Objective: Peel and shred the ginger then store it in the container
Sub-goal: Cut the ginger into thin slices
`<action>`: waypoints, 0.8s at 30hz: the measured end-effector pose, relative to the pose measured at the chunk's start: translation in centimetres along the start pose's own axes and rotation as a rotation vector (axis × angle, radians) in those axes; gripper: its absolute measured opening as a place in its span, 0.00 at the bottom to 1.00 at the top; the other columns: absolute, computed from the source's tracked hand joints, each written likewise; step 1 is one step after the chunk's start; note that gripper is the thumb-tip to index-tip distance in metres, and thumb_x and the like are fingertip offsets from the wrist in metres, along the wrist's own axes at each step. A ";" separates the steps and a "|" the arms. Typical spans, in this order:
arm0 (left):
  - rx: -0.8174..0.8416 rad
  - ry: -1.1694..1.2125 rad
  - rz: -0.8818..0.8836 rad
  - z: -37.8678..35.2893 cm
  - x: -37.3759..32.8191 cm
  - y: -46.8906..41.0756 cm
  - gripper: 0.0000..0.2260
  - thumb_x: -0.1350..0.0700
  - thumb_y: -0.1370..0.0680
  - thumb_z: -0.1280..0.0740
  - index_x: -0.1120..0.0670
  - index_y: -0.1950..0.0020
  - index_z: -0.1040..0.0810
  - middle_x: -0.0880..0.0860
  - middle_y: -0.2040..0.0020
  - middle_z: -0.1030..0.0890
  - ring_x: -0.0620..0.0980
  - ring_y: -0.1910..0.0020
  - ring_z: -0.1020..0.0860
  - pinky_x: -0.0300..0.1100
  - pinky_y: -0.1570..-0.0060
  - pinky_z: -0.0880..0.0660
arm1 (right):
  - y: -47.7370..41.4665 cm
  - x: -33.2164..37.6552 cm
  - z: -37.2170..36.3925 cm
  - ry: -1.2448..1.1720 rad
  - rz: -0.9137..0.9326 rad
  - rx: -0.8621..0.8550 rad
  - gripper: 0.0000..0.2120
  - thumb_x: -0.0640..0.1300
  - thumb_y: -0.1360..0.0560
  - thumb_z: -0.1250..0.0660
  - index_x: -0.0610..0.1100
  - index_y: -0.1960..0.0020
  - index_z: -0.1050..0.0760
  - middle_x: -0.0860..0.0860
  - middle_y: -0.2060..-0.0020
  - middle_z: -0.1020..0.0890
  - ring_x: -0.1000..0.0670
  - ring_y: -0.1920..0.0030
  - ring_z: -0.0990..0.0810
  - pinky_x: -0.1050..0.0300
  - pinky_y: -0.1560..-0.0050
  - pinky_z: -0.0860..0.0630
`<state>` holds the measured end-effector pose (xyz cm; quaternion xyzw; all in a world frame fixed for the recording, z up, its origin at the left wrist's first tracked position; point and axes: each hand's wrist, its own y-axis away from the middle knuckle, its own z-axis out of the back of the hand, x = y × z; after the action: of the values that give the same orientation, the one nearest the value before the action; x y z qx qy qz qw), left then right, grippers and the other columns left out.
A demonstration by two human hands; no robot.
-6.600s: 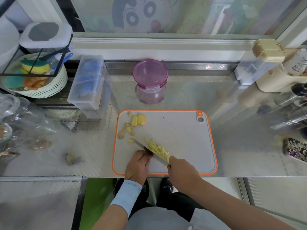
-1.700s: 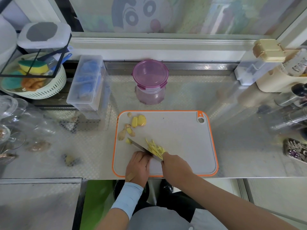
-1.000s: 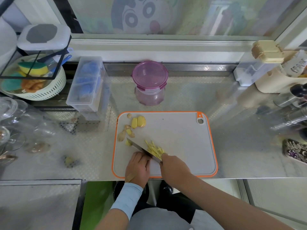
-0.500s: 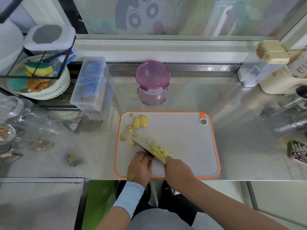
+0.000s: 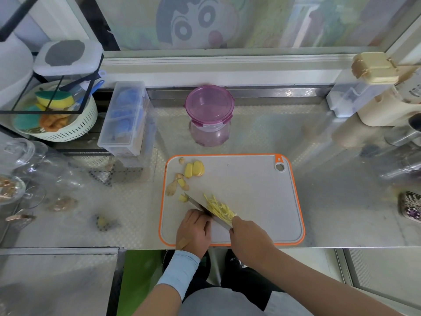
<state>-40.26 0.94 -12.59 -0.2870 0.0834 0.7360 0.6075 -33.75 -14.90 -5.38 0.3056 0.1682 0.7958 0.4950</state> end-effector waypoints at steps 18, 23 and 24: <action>-0.024 0.016 0.012 0.0 -0.3 -0.1 0.09 0.60 0.27 0.38 0.58 0.61 0.19 0.54 0.60 0.20 0.51 0.54 0.26 0.38 0.53 0.29 | -0.1 0.7 0.2 0.010 0.031 -0.031 0.07 0.42 0.19 0.43 0.43 0.41 0.32 0.52 0.65 0.30 0.48 0.64 0.26 0.57 0.67 0.31; -0.013 0.025 0.011 0.0 -0.3 0.0 0.09 0.59 0.26 0.38 0.58 0.60 0.19 0.54 0.59 0.20 0.51 0.53 0.26 0.38 0.53 0.28 | -0.1 0.5 0.0 0.011 0.008 -0.009 0.07 0.41 0.19 0.43 0.43 0.41 0.32 0.51 0.63 0.29 0.48 0.62 0.25 0.58 0.68 0.31; -0.007 0.023 0.007 0.0 -0.2 0.0 0.09 0.59 0.26 0.38 0.58 0.60 0.19 0.53 0.59 0.20 0.51 0.53 0.26 0.39 0.53 0.28 | -0.3 0.6 -0.1 0.015 0.004 -0.005 0.08 0.41 0.19 0.43 0.43 0.41 0.32 0.51 0.62 0.28 0.47 0.62 0.25 0.57 0.65 0.29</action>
<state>-40.27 0.72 -12.49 -0.2973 0.0890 0.7351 0.6028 -33.83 -14.21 -5.42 0.2986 0.1694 0.7995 0.4929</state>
